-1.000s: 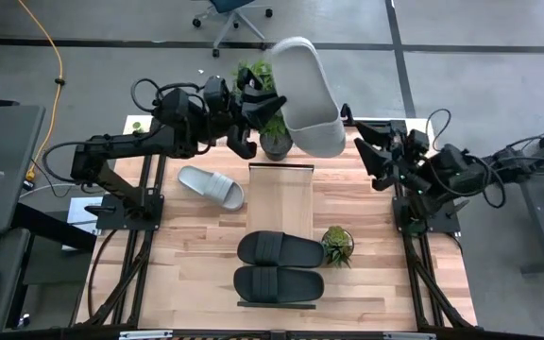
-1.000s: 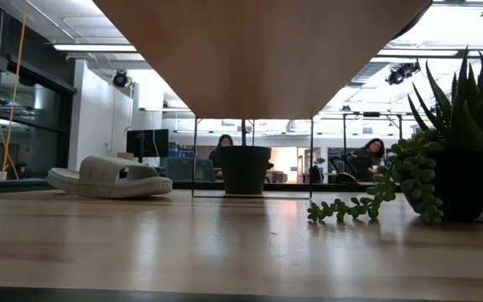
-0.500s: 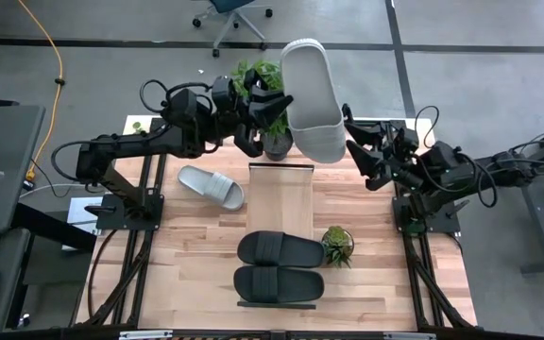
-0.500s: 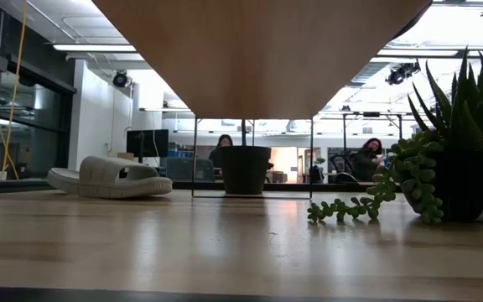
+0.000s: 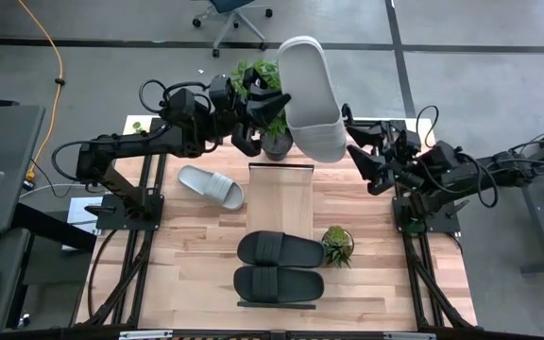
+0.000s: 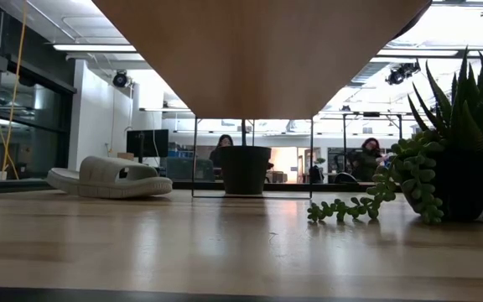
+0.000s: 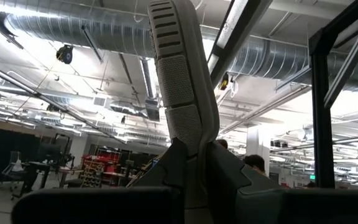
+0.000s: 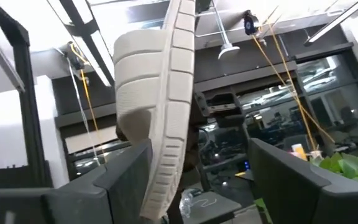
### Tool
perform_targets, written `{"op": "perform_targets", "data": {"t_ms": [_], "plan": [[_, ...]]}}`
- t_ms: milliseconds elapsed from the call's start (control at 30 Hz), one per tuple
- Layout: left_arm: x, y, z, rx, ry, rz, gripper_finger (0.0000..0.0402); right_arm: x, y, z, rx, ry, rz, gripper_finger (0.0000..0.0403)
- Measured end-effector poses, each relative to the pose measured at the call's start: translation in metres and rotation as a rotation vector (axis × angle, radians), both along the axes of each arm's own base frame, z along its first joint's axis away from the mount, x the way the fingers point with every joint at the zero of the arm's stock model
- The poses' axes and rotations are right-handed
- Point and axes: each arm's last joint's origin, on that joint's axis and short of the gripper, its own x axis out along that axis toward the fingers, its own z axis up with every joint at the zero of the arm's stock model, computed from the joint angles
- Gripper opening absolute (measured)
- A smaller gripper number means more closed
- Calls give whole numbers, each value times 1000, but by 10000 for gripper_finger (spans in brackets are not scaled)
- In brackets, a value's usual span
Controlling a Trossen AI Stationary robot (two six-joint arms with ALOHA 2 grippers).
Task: Pick and place slides into the shelf
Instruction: Put the bottom gray slide into the shelf
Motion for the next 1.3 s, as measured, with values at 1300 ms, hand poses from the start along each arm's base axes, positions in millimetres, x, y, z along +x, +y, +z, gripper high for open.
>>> {"op": "perform_targets", "data": {"t_ms": [1300], "plan": [[0, -1, 0, 7, 2, -9, 24, 37, -10, 4, -43, 16, 21, 101]]}}
